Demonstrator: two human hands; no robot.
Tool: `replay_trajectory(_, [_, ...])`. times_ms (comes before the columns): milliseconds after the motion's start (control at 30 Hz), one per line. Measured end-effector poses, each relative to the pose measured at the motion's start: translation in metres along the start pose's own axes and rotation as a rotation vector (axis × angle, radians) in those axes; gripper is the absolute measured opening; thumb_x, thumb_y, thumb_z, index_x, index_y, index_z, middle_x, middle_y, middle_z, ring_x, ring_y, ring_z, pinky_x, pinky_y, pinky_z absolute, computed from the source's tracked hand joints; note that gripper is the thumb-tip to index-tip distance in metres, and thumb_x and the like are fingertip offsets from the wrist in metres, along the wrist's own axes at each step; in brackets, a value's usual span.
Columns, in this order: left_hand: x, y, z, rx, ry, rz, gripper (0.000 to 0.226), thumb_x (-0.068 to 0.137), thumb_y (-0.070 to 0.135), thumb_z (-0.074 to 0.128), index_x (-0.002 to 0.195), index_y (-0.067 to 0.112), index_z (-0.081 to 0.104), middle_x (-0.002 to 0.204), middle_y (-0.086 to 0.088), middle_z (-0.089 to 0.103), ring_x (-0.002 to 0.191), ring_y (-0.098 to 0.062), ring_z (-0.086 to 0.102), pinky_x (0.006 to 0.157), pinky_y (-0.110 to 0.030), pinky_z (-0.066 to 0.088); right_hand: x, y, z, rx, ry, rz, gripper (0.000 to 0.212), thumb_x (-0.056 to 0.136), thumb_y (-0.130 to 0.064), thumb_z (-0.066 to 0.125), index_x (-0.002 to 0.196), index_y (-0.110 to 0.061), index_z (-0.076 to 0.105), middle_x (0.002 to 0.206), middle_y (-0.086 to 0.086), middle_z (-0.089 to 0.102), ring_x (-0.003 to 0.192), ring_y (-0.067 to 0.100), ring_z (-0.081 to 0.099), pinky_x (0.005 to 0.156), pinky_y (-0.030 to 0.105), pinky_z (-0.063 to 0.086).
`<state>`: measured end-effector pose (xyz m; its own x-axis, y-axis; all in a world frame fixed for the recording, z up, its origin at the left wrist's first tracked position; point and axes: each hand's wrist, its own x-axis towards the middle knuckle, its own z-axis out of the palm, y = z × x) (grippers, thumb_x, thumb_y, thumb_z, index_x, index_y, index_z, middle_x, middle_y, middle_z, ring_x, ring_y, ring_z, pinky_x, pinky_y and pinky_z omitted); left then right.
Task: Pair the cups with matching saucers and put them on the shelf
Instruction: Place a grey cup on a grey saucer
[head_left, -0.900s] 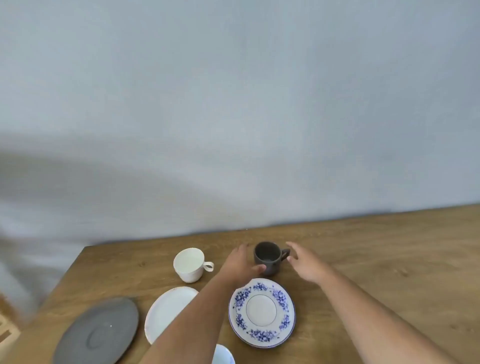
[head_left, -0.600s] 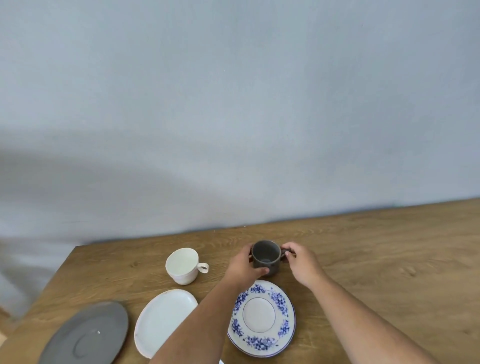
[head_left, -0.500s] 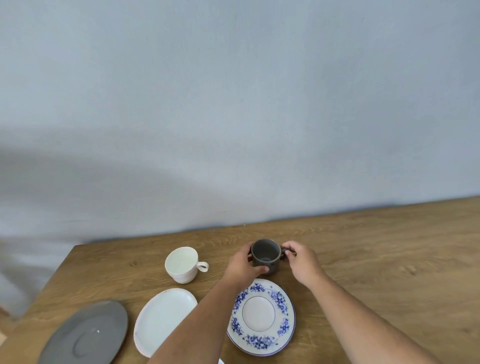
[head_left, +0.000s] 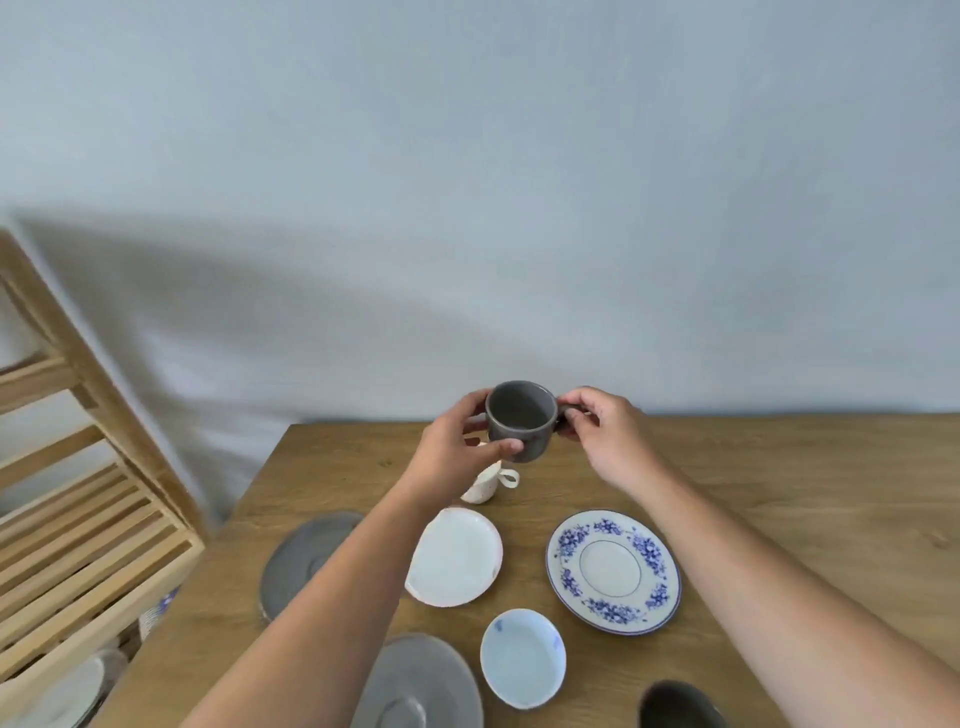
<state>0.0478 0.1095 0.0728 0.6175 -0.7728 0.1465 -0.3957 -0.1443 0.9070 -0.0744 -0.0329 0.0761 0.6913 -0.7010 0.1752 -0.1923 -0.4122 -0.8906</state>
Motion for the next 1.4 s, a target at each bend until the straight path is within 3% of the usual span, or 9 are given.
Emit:
replay_trajectory(133, [-0.037, -0.020, -0.074, 0.045, 0.053, -0.066, 0.061, 0.074, 0.022, 0.080, 0.129, 0.029, 0.052, 0.123, 0.007, 0.065, 0.117, -0.013, 0.059, 0.099, -0.036, 0.049, -0.013, -0.040, 0.070, 0.010, -0.101, -0.013, 0.022, 0.092, -0.004, 0.049, 0.091, -0.016, 0.068, 0.087, 0.005, 0.071, 0.083, 0.021, 0.070, 0.085, 0.038, 0.056])
replay_trajectory(267, [-0.076, -0.053, -0.126, 0.071, 0.083, -0.161, 0.061, 0.076, 0.015, 0.078, 0.130, 0.025, 0.051, 0.126, 0.005, 0.063, 0.119, -0.014, 0.057, 0.098, -0.032, 0.047, -0.030, -0.052, 0.144, 0.006, -0.216, 0.005, 0.020, 0.092, -0.004, 0.048, 0.093, -0.011, 0.067, 0.093, 0.013, 0.072, 0.085, 0.029, 0.069, 0.087, 0.047, 0.054])
replay_trajectory(500, [-0.109, -0.118, -0.163, 0.069, 0.031, -0.306, 0.062, 0.077, 0.009, 0.076, 0.131, 0.025, 0.050, 0.132, 0.003, 0.059, 0.125, -0.016, 0.054, 0.108, -0.042, 0.043, -0.052, -0.038, 0.222, -0.114, -0.376, 0.085, 0.021, 0.093, -0.009, 0.048, 0.097, -0.017, 0.066, 0.101, 0.006, 0.070, 0.094, 0.023, 0.066, 0.090, 0.043, 0.052])
replay_trajectory(800, [-0.109, -0.155, -0.170, -0.029, -0.045, -0.374, 0.068, 0.079, 0.002, 0.072, 0.137, 0.022, 0.044, 0.133, 0.003, 0.054, 0.125, -0.012, 0.048, 0.100, -0.027, 0.040, -0.059, -0.027, 0.245, -0.196, -0.368, 0.150, 0.021, 0.093, -0.012, 0.051, 0.107, -0.016, 0.066, 0.108, 0.004, 0.070, 0.099, 0.020, 0.065, 0.093, 0.041, 0.052])
replay_trajectory(1133, [-0.105, -0.164, -0.177, -0.074, -0.142, -0.373, 0.067, 0.082, -0.001, 0.068, 0.138, 0.025, 0.042, 0.139, -0.001, 0.052, 0.133, -0.015, 0.045, 0.114, -0.037, 0.035, -0.067, -0.023, 0.249, -0.201, -0.315, 0.153, 0.021, 0.092, -0.013, 0.052, 0.107, -0.017, 0.066, 0.108, 0.003, 0.070, 0.099, 0.017, 0.064, 0.089, 0.033, 0.052])
replay_trajectory(1400, [-0.110, -0.160, -0.177, -0.073, -0.162, -0.408, 0.071, 0.085, -0.003, 0.064, 0.144, 0.023, 0.035, 0.140, 0.000, 0.048, 0.136, -0.016, 0.041, 0.108, -0.028, 0.036, -0.072, -0.027, 0.245, -0.235, -0.348, 0.153, 0.028, 0.092, -0.016, 0.054, 0.119, -0.017, 0.061, 0.121, 0.003, 0.065, 0.110, 0.018, 0.060, 0.091, 0.029, 0.047])
